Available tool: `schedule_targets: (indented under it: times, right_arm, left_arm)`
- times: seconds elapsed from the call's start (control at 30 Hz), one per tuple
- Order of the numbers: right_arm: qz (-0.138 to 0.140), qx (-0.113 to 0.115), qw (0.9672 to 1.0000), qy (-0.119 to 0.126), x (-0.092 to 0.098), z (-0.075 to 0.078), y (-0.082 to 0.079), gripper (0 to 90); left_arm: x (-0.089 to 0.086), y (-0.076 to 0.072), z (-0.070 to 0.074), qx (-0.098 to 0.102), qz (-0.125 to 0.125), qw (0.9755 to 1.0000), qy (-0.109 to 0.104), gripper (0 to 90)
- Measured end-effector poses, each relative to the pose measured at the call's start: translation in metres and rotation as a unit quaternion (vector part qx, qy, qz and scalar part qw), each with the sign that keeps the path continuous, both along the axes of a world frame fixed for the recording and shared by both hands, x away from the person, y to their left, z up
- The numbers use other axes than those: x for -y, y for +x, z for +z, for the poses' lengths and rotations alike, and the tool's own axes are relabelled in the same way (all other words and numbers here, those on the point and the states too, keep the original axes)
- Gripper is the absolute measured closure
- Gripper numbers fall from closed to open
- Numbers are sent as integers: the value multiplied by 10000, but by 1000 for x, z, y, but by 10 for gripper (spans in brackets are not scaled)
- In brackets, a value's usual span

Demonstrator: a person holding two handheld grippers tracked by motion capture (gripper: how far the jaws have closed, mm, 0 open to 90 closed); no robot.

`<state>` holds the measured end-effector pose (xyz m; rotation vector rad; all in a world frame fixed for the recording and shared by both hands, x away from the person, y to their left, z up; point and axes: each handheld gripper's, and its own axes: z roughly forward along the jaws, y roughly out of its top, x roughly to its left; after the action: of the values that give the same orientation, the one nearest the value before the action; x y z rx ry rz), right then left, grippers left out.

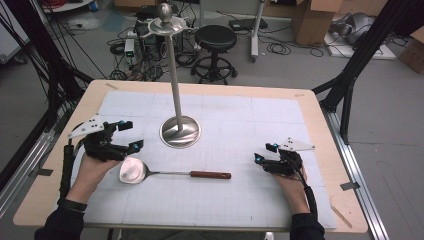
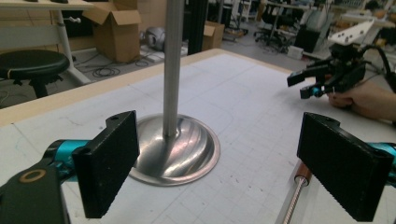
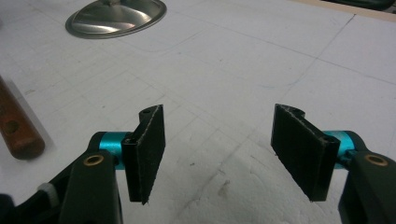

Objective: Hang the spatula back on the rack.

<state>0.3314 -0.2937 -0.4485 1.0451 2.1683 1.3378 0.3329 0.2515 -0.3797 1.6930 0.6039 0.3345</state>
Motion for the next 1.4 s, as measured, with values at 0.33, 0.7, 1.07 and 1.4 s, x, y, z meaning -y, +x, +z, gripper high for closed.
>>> schedule_targets:
  times: [0.33, 0.7, 1.07, 1.4]
  right_arm:
    - [3, -20, 10000, 4, 0, 0, 0, 359]
    - [-11, -18, 10000, -7, 0, 0, 0, 372]
    - [3, -37, 10000, -8, 0, 0, 0, 382]
    - [21, -19, 10000, -14, -1, 0, 0, 387]
  left_arm:
    - [30, 4, -5, -96, -626, 9965, 545, 141]
    - [71, 9, -18, -446, -1119, 9817, 1473, 141]
    - [94, 7, -36, -572, -1438, 9637, 2176, 140]
    - [106, 4, -48, -659, -1626, 9441, 2792, 202]
